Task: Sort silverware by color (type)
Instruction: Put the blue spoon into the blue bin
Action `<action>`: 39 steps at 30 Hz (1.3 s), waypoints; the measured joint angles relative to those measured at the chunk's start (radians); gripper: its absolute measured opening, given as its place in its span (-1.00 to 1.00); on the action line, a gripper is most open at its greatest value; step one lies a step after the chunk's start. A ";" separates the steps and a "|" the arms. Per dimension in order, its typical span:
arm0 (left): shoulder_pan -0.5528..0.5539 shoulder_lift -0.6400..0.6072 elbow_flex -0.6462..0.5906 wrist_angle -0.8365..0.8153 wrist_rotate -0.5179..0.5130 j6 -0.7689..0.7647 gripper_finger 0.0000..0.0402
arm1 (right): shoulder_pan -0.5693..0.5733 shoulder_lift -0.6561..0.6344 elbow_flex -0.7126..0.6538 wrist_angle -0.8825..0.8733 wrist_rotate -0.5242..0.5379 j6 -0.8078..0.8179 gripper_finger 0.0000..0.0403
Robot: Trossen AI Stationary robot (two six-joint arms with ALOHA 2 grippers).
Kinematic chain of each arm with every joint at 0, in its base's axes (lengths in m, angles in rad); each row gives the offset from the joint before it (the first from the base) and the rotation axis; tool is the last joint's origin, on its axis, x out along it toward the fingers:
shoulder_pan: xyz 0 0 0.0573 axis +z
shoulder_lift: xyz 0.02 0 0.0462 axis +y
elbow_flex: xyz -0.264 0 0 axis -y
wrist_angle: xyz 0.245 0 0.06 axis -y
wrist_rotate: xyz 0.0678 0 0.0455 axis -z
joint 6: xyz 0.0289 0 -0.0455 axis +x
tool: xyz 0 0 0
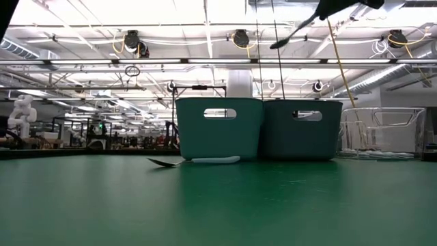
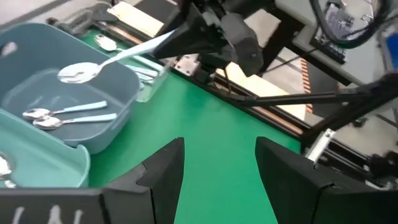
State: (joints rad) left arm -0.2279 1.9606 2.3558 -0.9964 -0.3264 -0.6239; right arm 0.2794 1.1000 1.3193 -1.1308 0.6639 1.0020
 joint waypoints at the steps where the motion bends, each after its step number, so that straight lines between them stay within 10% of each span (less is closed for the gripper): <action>1: 0.000 0.000 0.000 -0.003 -0.012 0.000 0.02 | -0.009 0.000 0.000 -0.018 0.004 0.008 -0.74; 25: 0.032 0.017 -0.001 -0.064 -0.043 0.050 0.02 | -0.417 0.079 0.000 0.018 0.010 -0.153 -0.74; 39: 0.032 0.017 -0.001 -0.141 -0.077 0.038 0.02 | -0.683 0.299 0.000 0.133 -0.353 -0.454 -0.72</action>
State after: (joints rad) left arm -0.1959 1.9774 2.3550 -1.1379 -0.4030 -0.5856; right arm -0.4041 1.3992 1.3190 -0.9980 0.3110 0.5482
